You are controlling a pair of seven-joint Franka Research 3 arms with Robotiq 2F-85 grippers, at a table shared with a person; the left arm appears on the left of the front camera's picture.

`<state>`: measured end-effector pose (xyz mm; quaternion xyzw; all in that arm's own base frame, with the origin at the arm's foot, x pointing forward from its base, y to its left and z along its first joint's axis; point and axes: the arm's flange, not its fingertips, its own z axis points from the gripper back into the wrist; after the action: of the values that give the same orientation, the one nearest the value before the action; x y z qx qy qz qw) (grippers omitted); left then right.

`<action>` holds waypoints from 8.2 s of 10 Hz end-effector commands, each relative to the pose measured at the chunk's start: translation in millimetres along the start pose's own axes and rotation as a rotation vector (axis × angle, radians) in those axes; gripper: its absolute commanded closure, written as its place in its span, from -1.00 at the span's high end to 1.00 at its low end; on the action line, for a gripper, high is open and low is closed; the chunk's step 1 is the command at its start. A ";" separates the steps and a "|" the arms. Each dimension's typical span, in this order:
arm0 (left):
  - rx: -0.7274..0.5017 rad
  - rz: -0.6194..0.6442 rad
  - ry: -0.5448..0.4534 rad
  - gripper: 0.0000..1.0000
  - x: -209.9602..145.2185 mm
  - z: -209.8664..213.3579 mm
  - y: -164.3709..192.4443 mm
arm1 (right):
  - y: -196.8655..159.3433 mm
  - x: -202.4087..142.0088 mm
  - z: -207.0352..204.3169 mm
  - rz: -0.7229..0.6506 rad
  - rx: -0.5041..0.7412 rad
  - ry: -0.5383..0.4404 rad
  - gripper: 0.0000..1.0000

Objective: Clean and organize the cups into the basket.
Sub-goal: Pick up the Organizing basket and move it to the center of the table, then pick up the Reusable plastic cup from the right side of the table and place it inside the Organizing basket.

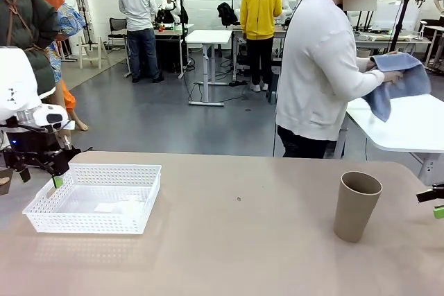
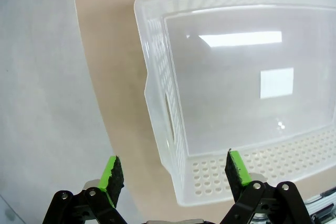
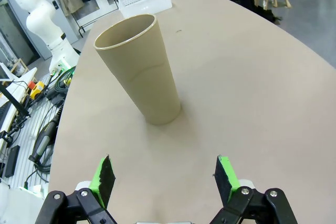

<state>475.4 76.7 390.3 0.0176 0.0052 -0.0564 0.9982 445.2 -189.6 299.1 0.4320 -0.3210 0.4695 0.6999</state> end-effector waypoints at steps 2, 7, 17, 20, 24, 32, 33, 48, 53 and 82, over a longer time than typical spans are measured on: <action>0.026 0.087 -0.005 1.00 12.2 -18.8 -6.4 | 0.4 1.4 -0.2 0.004 0.006 -0.005 1.00; 0.053 0.133 -0.026 1.00 13.3 -31.3 -7.6 | 0.4 1.4 -0.2 0.004 0.006 -0.005 1.00; -0.018 0.128 -0.021 1.00 14.4 -26.5 2.9 | -4.9 1.8 -61.4 0.300 0.066 0.070 1.00; -0.026 0.142 -0.006 1.00 23.8 -31.4 7.9 | -8.1 5.6 -75.1 0.331 0.074 0.056 1.00; -0.023 0.152 -0.011 1.00 26.1 -34.9 8.2 | -26.2 22.3 -103.5 0.299 0.084 0.013 1.00; -0.011 0.139 0.006 1.00 22.0 -35.5 5.7 | -26.7 25.5 -111.0 0.317 0.097 0.024 1.00; -0.010 0.139 0.006 1.00 21.9 -35.3 5.5 | -29.5 24.9 -112.9 0.306 0.089 0.025 1.00; 0.017 0.168 -0.030 1.00 62.9 -45.9 13.8 | -37.8 37.7 -188.9 0.391 0.267 0.050 1.00; 0.010 0.112 -0.039 -1.00 60.8 -45.6 14.5 | -40.9 34.9 -184.7 0.394 0.265 0.042 -1.00; 0.024 0.190 -0.024 -0.94 120.6 11.8 -266.1 | 58.7 204.3 -29.6 0.249 -0.121 -0.070 -0.63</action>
<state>557.9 -187.7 387.1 0.0081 -0.0061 0.0355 0.9993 461.2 -77.0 483.5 0.3544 -0.4275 0.5142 0.6536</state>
